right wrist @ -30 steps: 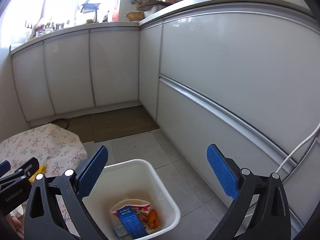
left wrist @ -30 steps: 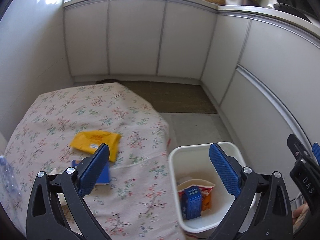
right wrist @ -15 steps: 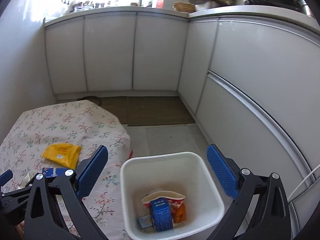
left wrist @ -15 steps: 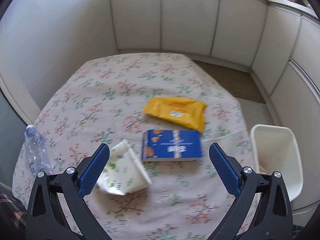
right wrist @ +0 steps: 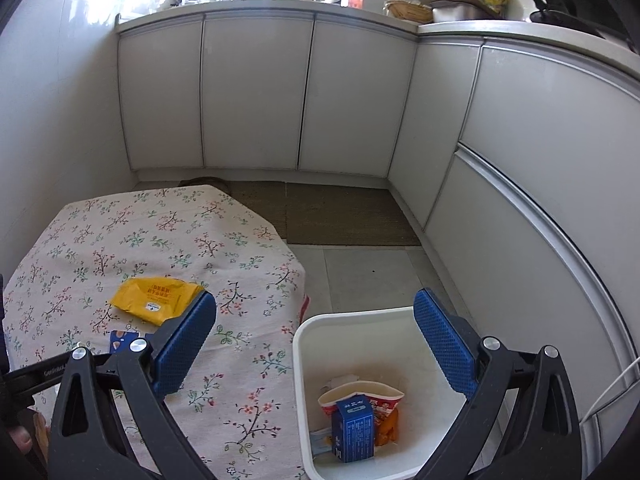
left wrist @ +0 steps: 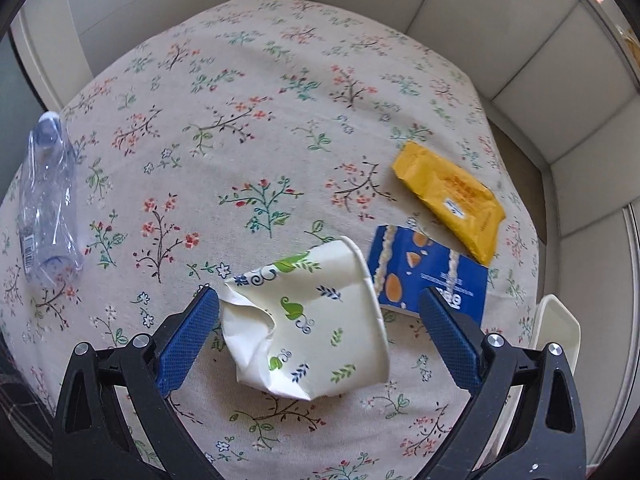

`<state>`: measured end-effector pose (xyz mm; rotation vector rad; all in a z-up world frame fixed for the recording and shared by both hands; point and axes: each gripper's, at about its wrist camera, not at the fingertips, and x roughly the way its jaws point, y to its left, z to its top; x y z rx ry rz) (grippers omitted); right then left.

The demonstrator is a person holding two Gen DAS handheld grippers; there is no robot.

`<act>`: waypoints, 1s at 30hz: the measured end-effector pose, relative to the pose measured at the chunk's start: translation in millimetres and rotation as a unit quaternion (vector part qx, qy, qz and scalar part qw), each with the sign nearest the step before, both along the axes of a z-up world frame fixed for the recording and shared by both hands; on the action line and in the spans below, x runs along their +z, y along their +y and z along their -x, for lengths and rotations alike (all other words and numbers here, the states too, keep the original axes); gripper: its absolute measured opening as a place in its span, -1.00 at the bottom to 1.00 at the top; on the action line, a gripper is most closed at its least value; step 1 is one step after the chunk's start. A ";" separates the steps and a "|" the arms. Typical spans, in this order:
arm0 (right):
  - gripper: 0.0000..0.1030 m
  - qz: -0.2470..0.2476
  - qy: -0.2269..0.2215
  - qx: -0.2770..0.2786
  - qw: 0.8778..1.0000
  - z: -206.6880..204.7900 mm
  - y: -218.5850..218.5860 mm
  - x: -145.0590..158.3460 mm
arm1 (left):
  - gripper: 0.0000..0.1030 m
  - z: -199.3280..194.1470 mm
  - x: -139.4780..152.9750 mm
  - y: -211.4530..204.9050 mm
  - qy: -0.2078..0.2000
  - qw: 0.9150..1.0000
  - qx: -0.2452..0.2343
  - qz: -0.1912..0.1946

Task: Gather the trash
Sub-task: 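Bring both tools back over the table toward the paper cup, then grasp the white paper cup with the left tool while the right tool grasps the blue biscuit box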

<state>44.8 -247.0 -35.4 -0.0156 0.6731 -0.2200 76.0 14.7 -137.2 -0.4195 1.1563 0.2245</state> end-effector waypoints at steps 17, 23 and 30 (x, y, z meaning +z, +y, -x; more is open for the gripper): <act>0.87 -0.013 0.067 0.041 0.997 -26.7 30.9 -26.8 | 0.58 -2.1 -11.2 0.4 0.001 0.998 -0.059 0.017; 0.87 -0.075 0.140 0.062 0.985 -50.0 37.3 -57.9 | 0.57 -6.0 15.7 15.5 -0.042 0.994 -0.098 0.006; 0.87 -0.034 0.170 0.159 0.972 -82.0 72.9 -79.7 | 0.58 -17.3 58.7 45.2 -0.109 0.985 -0.132 -0.022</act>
